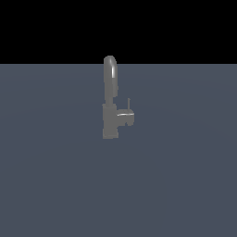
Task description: Turn on the faucet by rotating a designated handle.
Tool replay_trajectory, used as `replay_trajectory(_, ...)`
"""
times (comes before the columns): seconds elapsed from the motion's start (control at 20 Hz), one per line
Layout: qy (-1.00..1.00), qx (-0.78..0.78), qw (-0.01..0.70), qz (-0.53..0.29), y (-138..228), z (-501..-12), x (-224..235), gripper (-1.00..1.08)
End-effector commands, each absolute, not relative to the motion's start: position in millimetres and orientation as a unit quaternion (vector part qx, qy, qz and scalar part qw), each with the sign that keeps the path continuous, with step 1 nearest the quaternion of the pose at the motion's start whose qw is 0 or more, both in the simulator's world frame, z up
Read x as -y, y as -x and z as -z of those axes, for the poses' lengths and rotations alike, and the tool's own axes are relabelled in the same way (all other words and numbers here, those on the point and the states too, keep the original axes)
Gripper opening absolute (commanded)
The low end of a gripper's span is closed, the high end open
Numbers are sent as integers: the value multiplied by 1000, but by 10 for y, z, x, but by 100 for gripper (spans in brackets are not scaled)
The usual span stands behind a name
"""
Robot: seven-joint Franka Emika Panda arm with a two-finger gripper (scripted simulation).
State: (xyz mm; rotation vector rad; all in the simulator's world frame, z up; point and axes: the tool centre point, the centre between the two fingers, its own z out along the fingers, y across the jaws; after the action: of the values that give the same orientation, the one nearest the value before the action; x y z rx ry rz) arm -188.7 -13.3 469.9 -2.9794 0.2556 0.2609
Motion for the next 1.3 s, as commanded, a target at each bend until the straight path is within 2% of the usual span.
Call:
replay_trajectory(0.0, 986, -100, 84, -104, 1748, -4651, 132, -100)
replay_trajectory(1.25, 895, -251, 237, -283, 425, -3872, 256, -100)
